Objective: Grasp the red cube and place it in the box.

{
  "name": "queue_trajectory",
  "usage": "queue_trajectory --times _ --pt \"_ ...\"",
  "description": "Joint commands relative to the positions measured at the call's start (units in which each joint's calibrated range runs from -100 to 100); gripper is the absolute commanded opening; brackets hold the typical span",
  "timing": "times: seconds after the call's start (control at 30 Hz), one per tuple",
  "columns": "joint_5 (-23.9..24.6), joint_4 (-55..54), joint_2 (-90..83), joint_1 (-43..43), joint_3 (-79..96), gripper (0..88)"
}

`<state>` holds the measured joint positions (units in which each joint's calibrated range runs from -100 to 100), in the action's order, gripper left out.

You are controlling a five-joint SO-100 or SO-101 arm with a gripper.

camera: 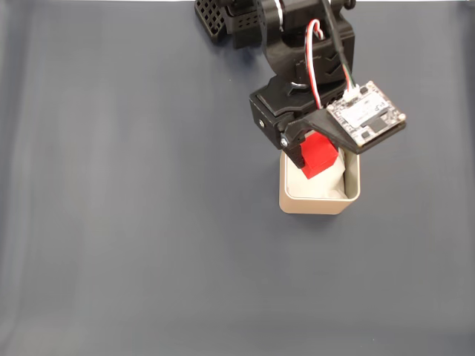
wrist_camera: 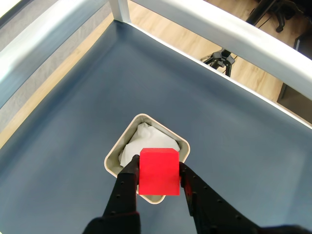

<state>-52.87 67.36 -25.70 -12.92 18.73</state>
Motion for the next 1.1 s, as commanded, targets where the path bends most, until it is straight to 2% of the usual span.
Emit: queue_trajectory --times 0.0,0.67,0.77,0.9,1.07 --pt "-0.24 -0.85 -0.87 -0.28 -2.8 0.4" --pt "0.24 -0.93 -2.0 -1.42 -2.16 2.1" --pt "0.44 -1.34 -1.92 -1.42 -1.98 9.0" --pt "1.37 -3.3 -1.92 -1.42 -1.61 25.7" --pt "1.56 -3.96 -1.66 -1.28 -1.79 36.6"
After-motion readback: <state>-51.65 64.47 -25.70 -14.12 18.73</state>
